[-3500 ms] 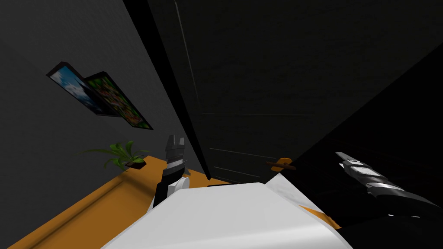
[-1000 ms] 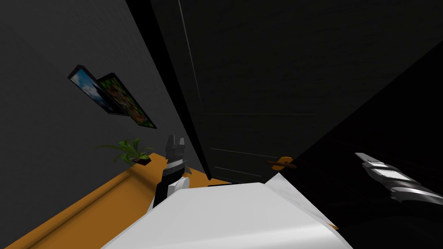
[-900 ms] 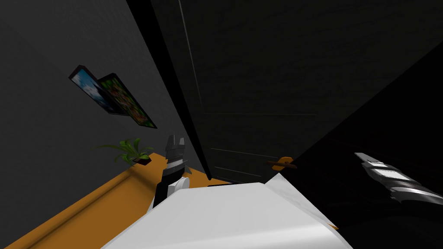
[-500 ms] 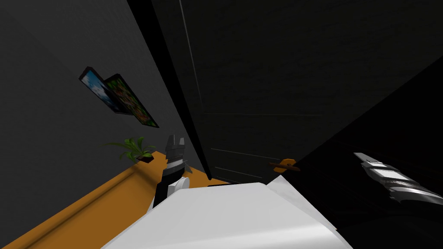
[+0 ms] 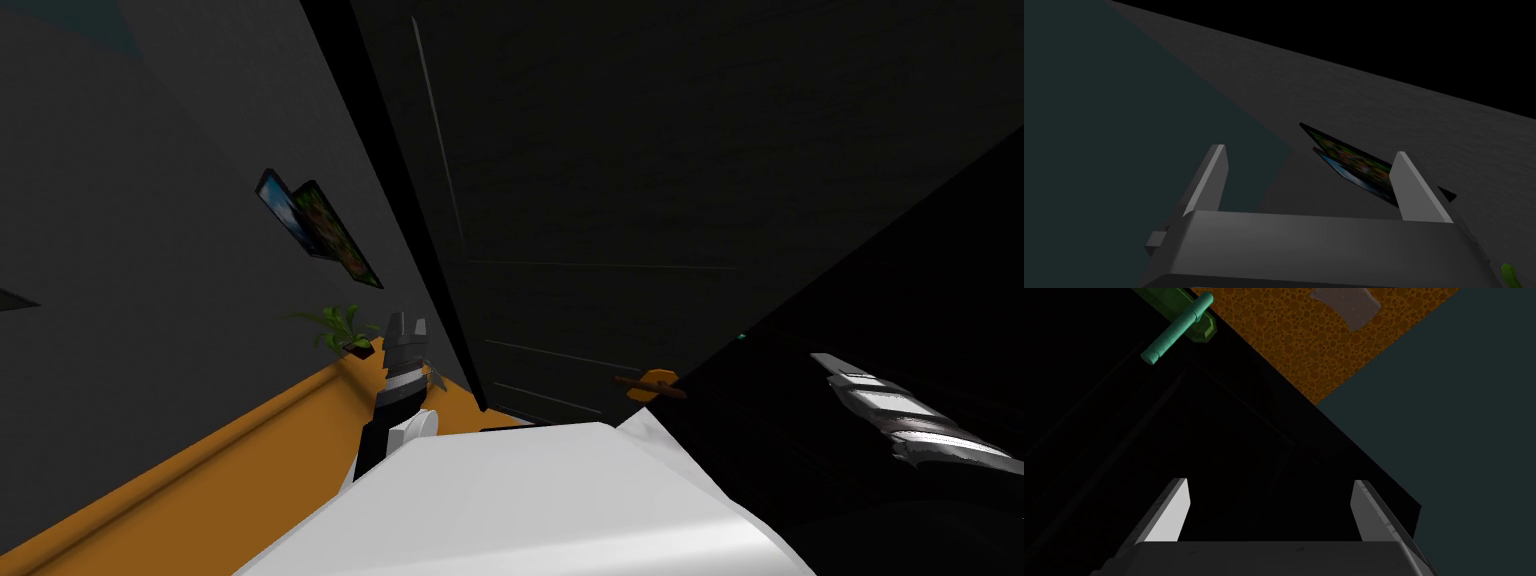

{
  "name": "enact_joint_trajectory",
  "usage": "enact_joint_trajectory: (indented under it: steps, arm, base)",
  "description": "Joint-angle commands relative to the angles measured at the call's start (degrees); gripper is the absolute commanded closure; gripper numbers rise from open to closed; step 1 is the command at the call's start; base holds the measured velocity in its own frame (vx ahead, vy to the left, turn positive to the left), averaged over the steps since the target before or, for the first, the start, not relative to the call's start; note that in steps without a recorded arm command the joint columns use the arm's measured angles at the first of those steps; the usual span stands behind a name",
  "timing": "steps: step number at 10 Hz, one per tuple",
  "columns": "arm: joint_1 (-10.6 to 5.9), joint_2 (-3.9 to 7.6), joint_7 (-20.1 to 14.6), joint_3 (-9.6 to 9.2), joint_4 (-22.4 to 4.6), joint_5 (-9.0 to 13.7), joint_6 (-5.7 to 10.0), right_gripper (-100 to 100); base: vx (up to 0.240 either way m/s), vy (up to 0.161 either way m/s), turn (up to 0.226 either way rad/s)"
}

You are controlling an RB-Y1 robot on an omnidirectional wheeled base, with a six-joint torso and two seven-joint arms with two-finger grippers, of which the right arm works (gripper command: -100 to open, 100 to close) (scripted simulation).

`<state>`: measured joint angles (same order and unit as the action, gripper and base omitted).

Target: Push the door open

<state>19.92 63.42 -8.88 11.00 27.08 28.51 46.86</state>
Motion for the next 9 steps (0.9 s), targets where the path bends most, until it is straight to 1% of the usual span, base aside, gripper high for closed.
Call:
enact_joint_trajectory:
  steps: [1, 4, 5, 7, 9]
  arm:
    - [0.06, -0.32, -0.02, 0.25, 0.47, -0.62, 0.07, -100]
    - [-0.20, -1.02, -0.16, 0.57, 0.94, -2.19, 0.42, -100]
    - [-0.27, -1.20, -0.20, 0.64, 1.06, -2.56, 0.50, -100]
    - [-0.45, -1.64, -0.29, 0.82, 1.36, -3.48, 0.71, -100]
    - [-0.52, -1.82, -0.32, 0.90, 1.48, -3.85, 0.79, -100]
  base:
    - [-0.018, -0.188, 0.219]
    - [-0.037, -0.196, 0.256]
    - [-0.046, -0.192, 0.159]
    - [-0.018, -0.130, 0.080]
    - [0.000, -0.046, 0.061]
